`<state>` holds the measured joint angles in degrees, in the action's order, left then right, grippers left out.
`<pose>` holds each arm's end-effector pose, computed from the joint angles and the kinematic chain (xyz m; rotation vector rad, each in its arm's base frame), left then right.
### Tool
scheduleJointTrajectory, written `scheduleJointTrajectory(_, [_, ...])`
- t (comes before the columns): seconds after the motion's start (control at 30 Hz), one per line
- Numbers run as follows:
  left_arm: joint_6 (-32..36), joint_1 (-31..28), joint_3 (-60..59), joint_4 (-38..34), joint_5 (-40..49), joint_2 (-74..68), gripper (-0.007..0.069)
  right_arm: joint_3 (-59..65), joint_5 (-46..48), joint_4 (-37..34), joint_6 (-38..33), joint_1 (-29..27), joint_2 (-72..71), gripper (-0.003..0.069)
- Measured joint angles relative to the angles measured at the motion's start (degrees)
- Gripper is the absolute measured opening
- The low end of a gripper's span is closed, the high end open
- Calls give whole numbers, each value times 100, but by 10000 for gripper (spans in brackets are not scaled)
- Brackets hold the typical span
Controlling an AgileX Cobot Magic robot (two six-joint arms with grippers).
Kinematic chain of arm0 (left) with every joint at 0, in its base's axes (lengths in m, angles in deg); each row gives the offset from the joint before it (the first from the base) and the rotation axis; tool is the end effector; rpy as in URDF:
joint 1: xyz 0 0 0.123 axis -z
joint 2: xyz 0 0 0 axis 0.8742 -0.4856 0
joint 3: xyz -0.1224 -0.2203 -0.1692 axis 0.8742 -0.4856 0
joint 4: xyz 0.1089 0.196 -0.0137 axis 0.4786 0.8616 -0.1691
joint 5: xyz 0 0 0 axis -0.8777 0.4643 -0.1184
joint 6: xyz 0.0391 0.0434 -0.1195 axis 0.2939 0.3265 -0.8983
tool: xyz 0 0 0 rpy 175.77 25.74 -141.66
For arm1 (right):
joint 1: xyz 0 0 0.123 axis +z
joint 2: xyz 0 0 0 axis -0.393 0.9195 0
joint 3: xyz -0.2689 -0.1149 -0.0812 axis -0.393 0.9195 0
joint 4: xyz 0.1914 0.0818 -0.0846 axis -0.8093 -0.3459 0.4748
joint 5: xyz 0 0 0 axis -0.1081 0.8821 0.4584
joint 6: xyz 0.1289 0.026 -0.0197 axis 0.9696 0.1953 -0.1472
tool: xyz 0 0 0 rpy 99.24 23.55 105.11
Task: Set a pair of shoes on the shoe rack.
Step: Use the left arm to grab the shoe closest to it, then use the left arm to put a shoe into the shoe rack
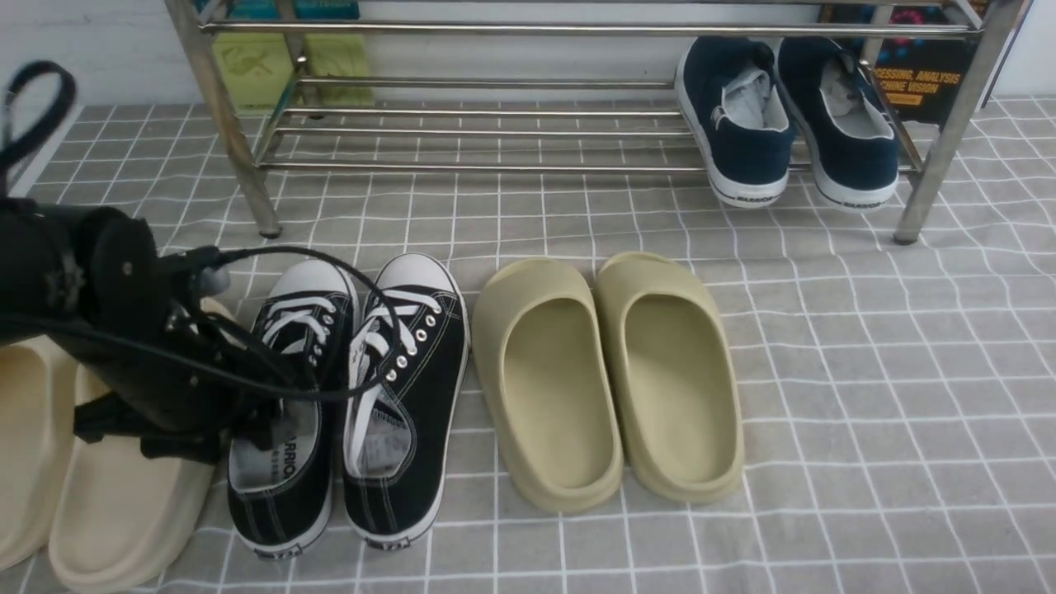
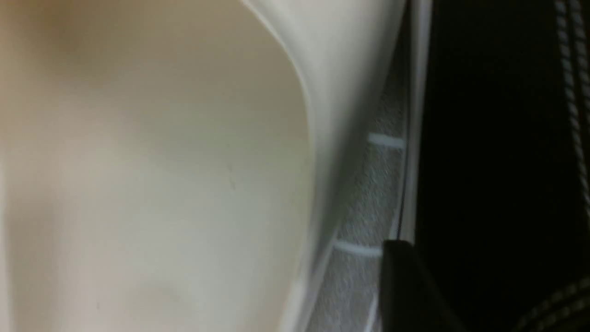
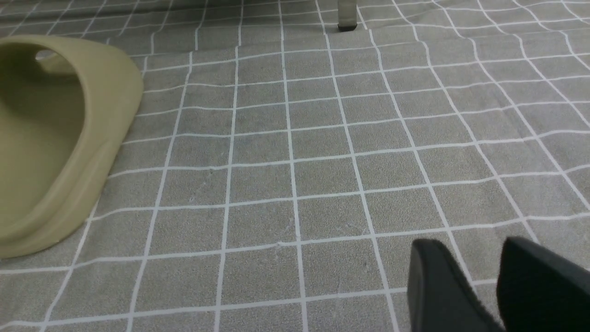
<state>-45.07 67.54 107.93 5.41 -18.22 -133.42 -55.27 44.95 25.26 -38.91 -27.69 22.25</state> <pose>0.2858 -0.0351 0.1870 -0.3751 2.8126 -0.1323 0.0463 0.0017 0.1612 0.1337 1.8698 0.0473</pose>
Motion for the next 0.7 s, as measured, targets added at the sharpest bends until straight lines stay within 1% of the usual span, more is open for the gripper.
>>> scheduleJointTrajectory(0.03, [-4, 0, 0, 5, -70, -16, 196, 0, 0, 0, 0, 0, 0, 239])
scheduleJointTrajectory(0.07, [-4, 0, 6, 21, -133, -15, 124, 0, 0, 0, 0, 0, 0, 239])
scheduleJointTrajectory(0.13, [-4, 0, 76, 64, -68, -9, 4, 0, 0, 0, 0, 0, 0, 239])
scheduleJointTrajectory(0.17, [-4, 0, 182, 76, 76, 14, -13, 0, 0, 0, 0, 0, 0, 239])
scheduleJointTrajectory(0.23, [-4, 0, 340, 83, 320, 42, -13, 0, 0, 0, 0, 0, 0, 239])
scheduleJointTrajectory(0.27, [2, 0, 604, 101, 752, 115, -13, 0, 0, 0, 0, 0, 0, 239])
scheduleJointTrajectory(0.33, [78, 0, 984, 207, 1281, 266, -13, 0, 0, 0, 0, 0, 0, 239])
scheduleJointTrajectory(0.37, [90, 0, 1068, 235, 1323, 280, -13, 0, 0, 0, 0, 0, 0, 239])
scheduleJointTrajectory(0.43, [213, 0, 1690, 363, 1654, 361, -13, 0, 0, 0, 0, 0, 0, 239])
scheduleJointTrajectory(0.6, [448, 0, 2790, 253, 1690, 74, -13, 0, 0, 0, 0, 0, 0, 239])
scheduleJointTrajectory(0.67, [630, 0, 3677, 56, 1685, -503, -13, 0, 0, 0, 0, 0, 0, 239])
scheduleJointTrajectory(0.7, [638, 0, 3738, 50, 1698, -599, -13, 0, 0, 0, 0, 0, 0, 239])
